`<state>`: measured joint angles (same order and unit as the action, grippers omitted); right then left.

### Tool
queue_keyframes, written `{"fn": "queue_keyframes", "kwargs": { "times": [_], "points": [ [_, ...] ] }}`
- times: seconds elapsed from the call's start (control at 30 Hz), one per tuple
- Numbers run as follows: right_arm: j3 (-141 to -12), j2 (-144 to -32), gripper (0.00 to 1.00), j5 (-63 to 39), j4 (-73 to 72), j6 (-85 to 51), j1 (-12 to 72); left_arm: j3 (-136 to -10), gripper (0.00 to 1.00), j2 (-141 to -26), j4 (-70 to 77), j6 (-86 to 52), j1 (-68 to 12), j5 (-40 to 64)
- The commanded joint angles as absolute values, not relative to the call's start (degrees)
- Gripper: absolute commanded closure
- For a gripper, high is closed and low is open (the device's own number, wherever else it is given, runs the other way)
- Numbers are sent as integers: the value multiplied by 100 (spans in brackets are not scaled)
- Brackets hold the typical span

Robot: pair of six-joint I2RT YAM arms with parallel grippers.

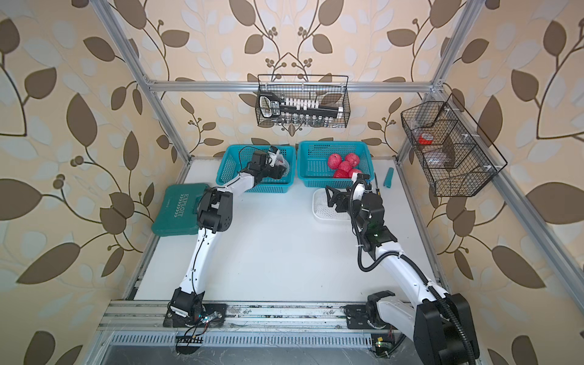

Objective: Remove foam nets from apples
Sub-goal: Pick up the apple from the basket.

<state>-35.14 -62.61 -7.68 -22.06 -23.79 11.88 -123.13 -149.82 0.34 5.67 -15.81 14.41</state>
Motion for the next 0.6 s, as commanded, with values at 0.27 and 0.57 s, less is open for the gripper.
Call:
{"fn": "queue_keyframes", "kwargs": {
  "times": [0.27, 0.57],
  "points": [
    [-3125, -6205, 5, -471, -2541, -2461, 1211, -11437, 31, -13823, 669, 800, -1626, 1311],
    [-2914, -6405, 5, -356, -2861, -2539, 1208, -10717, 32, -13290, 960, 879, -1621, 1310]
  ]
}}
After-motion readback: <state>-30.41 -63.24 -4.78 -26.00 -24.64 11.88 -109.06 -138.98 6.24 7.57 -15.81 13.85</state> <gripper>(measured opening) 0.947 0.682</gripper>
